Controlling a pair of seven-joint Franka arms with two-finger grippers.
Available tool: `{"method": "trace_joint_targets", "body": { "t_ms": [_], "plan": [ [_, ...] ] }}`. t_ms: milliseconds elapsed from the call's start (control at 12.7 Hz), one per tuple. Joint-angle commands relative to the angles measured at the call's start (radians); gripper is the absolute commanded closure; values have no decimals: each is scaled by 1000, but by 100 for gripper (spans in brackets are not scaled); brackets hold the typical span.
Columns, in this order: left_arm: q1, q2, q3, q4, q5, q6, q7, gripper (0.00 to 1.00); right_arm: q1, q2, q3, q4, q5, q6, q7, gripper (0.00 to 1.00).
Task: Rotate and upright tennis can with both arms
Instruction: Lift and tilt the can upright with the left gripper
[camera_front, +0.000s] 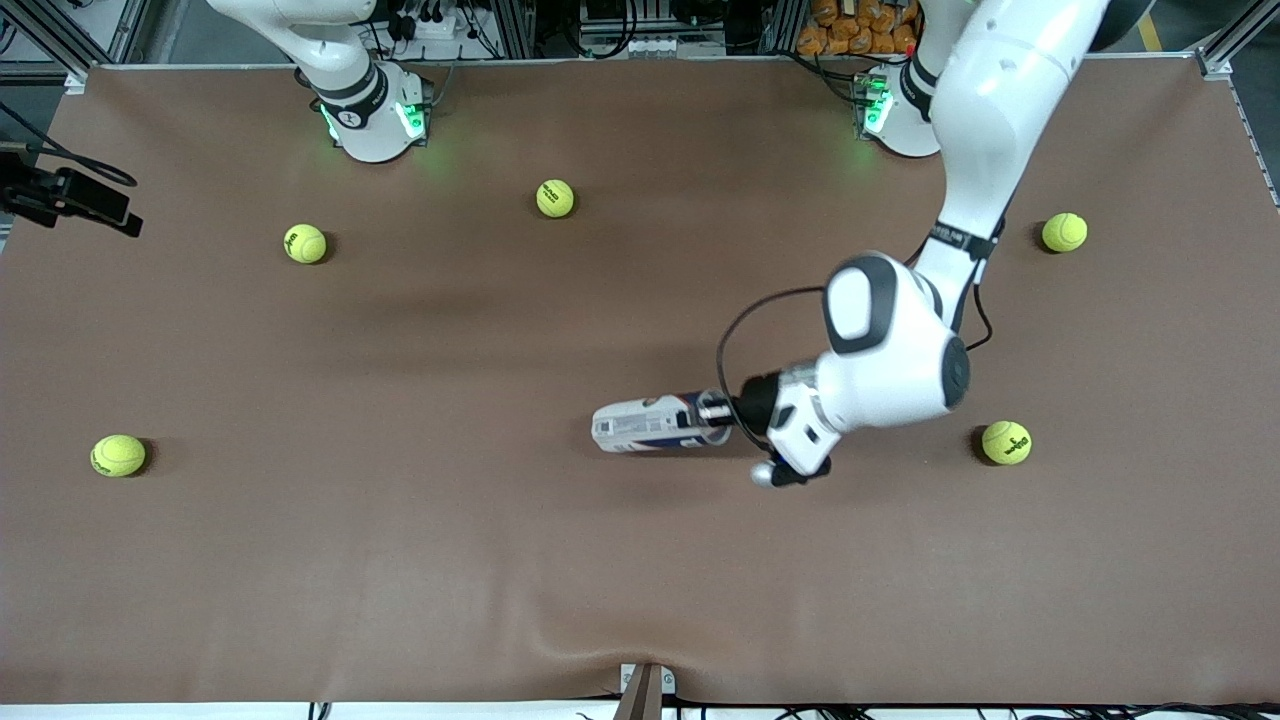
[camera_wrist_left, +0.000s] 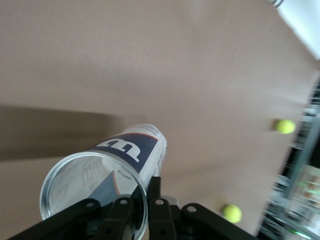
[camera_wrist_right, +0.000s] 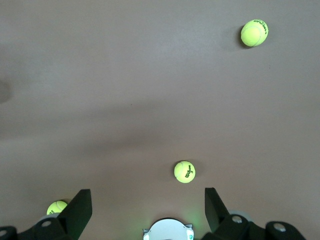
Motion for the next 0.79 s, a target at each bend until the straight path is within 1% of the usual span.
{"method": "trace_joint_targets", "body": {
  "t_ms": [0,79,236,473,552,709],
  "plan": [
    [-74,-64,10,-27,256,4,-193,100,-9,5,15,31,-6,13,8,0],
    [-104,-81,11,-29,352,-19,-247,100,-6,5,15,31,-4,22,8,0],
    [-154,-101,8,-21,547,-113,-354,100,0,7,16,31,-2,22,8,0],
    [-219,-100,11,10,712,-239,-396,100,11,8,16,31,-2,24,8,0],
    [-239,-100,16,10,746,-259,-397,100,12,14,16,31,-2,22,8,0],
    [-271,-77,17,10,775,-265,-434,100,18,16,16,31,-4,22,8,0]
  ]
}}
